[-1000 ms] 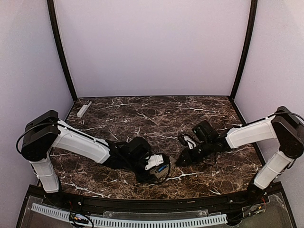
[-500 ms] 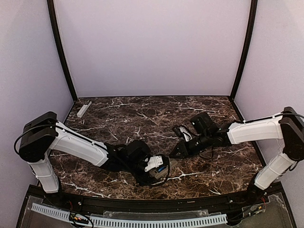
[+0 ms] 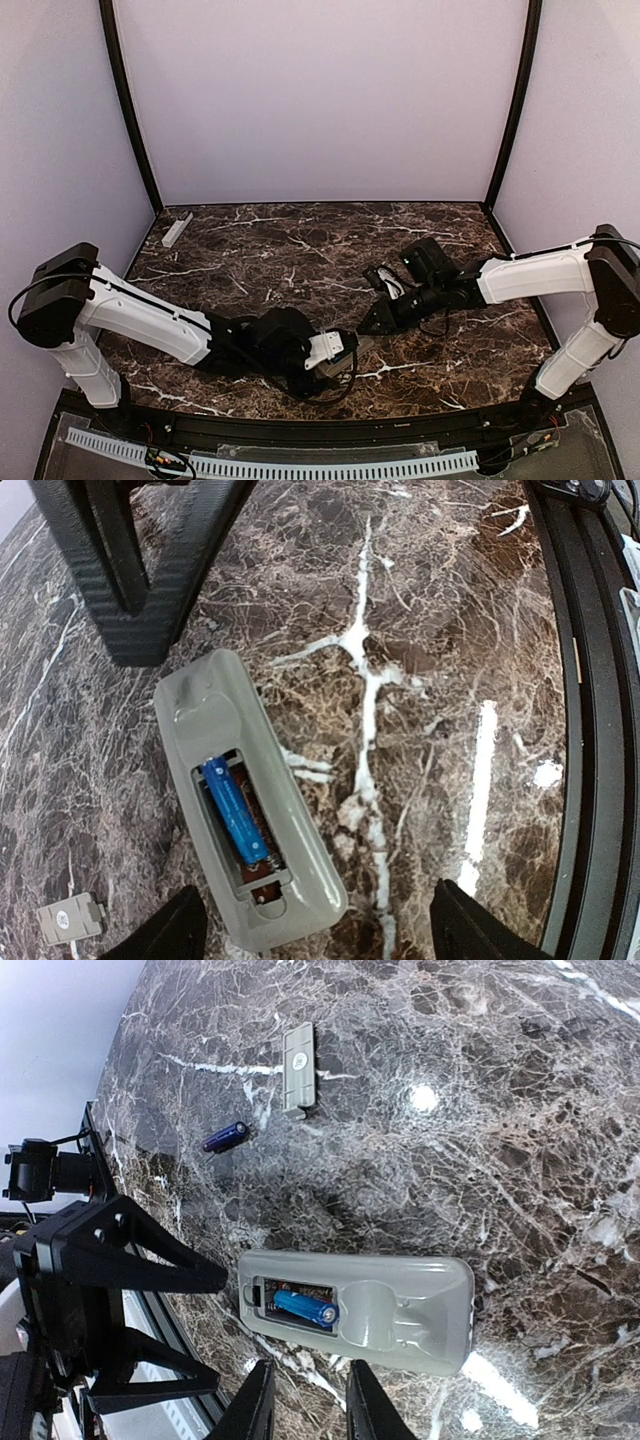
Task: Load the batteries into the remote control
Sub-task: Adjust the remote control without the battery cover at the center of the board, then press the battery in the battery compartment.
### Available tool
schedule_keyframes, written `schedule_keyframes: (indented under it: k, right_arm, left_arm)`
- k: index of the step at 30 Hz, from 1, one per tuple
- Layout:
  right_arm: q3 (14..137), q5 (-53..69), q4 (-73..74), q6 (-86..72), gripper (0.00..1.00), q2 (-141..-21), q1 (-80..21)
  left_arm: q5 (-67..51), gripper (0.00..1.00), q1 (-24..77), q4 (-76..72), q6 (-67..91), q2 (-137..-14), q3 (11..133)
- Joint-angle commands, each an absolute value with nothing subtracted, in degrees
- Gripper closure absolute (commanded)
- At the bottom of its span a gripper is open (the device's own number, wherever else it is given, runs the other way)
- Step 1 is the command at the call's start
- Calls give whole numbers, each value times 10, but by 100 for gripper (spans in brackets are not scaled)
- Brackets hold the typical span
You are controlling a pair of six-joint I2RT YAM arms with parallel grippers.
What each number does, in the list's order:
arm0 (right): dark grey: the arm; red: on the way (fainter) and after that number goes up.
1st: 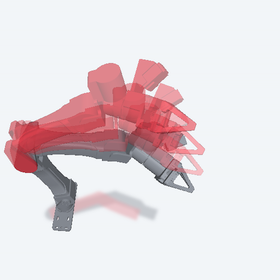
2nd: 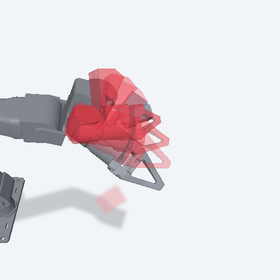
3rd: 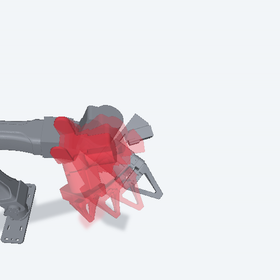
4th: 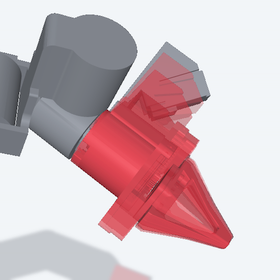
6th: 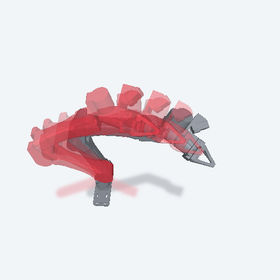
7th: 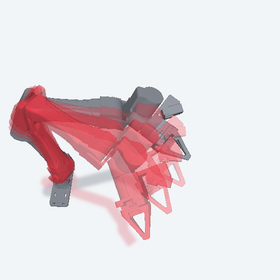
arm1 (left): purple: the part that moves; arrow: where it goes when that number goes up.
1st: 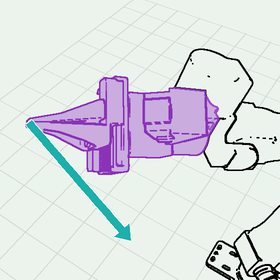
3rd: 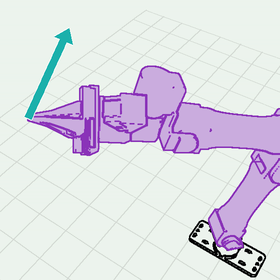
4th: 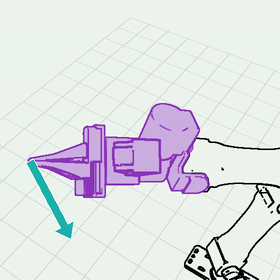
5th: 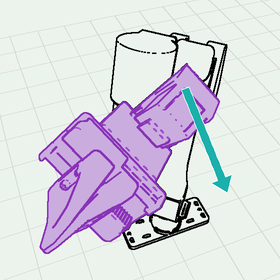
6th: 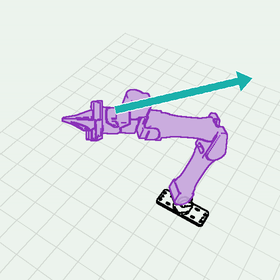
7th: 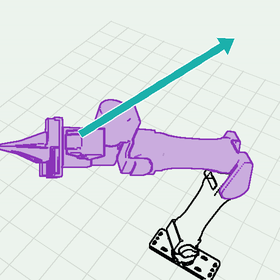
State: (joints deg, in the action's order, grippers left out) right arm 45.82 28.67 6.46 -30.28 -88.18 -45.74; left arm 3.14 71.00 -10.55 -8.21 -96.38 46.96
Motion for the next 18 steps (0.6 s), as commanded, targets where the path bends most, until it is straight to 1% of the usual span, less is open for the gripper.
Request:
schedule_keyframes:
  k: [1,4,10,18]
  right_arm:
    - [449,293,48,-306,76,-889,-458]
    - [446,302,40,-308,76,-890,-456]
    - [446,313,33,-307,77,-895,-451]
    - [448,329,20,-311,77,-910,-451]
  left_arm:
    - [86,24,730,-133,-30,-981,485]
    - [118,27,742,-142,-8,-991,494]
    - [140,32,747,-145,-3,-1017,502]
    - [142,35,747,-135,-3,-1034,512]
